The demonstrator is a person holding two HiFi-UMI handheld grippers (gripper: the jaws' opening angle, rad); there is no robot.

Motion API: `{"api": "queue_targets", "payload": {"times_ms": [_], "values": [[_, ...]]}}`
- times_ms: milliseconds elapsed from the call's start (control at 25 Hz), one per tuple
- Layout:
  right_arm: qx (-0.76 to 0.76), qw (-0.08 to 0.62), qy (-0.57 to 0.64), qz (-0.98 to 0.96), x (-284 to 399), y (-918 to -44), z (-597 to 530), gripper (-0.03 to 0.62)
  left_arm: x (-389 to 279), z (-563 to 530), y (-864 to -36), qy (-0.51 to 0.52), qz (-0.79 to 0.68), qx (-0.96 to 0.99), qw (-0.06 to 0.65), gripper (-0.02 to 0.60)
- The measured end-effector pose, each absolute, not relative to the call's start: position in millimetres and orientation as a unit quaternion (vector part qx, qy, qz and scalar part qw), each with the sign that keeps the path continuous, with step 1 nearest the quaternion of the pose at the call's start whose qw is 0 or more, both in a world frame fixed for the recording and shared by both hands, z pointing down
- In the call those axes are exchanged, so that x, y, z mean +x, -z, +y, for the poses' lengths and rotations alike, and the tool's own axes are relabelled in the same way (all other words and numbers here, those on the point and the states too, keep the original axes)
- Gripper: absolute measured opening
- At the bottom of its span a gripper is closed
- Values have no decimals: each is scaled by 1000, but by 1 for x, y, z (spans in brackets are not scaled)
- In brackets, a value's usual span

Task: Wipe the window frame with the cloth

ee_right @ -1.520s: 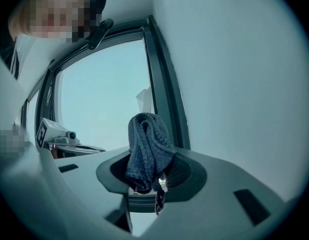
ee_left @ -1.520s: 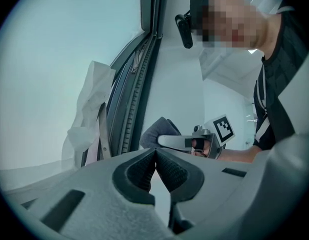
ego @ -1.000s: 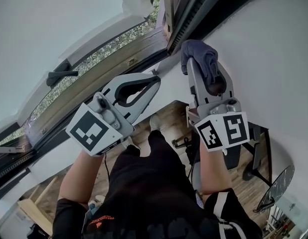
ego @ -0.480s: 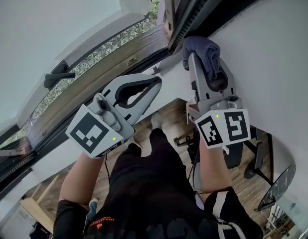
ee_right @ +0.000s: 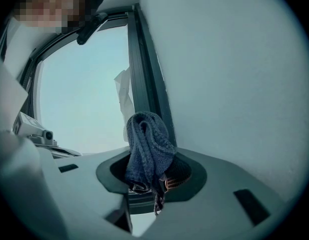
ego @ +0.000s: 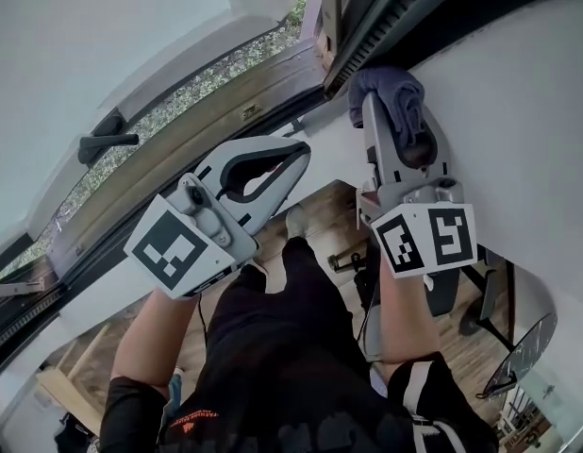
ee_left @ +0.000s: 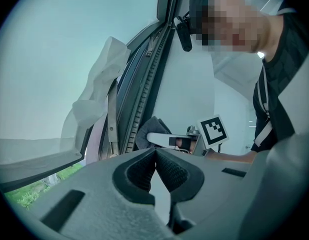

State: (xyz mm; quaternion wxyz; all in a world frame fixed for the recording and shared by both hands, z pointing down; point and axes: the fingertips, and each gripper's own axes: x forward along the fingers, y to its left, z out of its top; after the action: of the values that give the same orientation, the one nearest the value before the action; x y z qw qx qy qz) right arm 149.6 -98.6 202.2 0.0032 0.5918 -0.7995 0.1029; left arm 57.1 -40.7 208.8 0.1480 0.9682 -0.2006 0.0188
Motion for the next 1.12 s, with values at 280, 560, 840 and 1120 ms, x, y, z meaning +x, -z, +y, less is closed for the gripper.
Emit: {"api": "queue_targets", "payload": {"times_ms": [280,560,840,1120], "values": [[594,11,-113,-797,148,-227,-104,127,57,-43,-232,-24,-198,965,173,20],[594,15,-126,-794,149,-246,-105,127,55,-42,-247,-34,-198,961,188,20],[594,18,-134,-793,149,-263,-106,127,53,-42,-258,-34,-200,960,194,20],[595,20,-147,-790,151,-282,-106,127,54,-39,-270,-42,-200,958,201,20]]}}
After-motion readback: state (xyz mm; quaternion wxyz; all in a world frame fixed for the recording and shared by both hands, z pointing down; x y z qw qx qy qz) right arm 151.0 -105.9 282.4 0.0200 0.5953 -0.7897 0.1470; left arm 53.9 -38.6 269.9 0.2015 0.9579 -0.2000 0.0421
